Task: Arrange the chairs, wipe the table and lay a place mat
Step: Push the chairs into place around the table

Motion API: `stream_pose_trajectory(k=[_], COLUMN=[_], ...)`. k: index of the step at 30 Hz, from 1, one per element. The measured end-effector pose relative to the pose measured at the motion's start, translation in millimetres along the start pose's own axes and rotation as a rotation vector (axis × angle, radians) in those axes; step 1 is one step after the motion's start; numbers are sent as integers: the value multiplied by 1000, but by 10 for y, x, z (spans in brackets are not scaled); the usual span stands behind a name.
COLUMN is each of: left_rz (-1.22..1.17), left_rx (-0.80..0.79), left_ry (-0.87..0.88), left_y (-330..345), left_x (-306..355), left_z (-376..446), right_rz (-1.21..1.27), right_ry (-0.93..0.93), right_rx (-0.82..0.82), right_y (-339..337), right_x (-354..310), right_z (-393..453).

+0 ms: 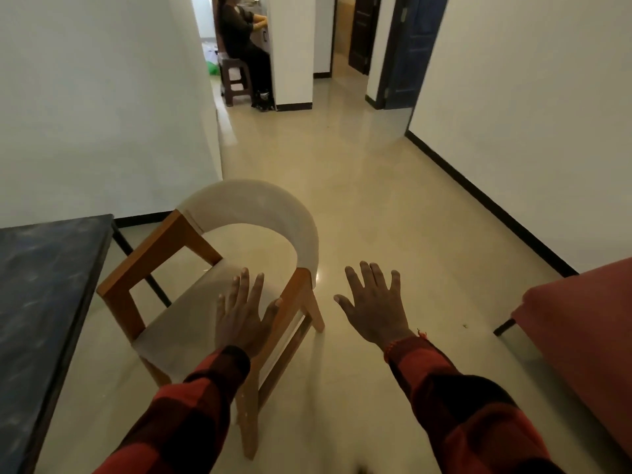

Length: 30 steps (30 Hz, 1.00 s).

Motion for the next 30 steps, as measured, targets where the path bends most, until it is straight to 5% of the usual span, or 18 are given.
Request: stream_pose_trajectory(k=[15, 24, 30], left_rz=[-101, -557, -462], left_rx=[40, 532, 425], left_ry=[-778, -1320, -1528], left_y=[794, 1310, 1581], left_x=[-256, -109, -191], left_z=[405, 586, 938], right_rz=[33, 39, 28], right_ry=[-634, -905, -964], right_rx=[32, 22, -76], right_y=[273, 408, 540], right_x=[-507, -1452, -1867], right_z=[2687, 3684, 4260])
Point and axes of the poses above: each hand's wrist, its own z-axis towards the middle knuckle, its own y-axis out of the palm, x = y × z, the point moved 7 cm from there along z, towards the middle knuckle, and after that the axes turned 13 degrees about y, right-handed, at the moved point
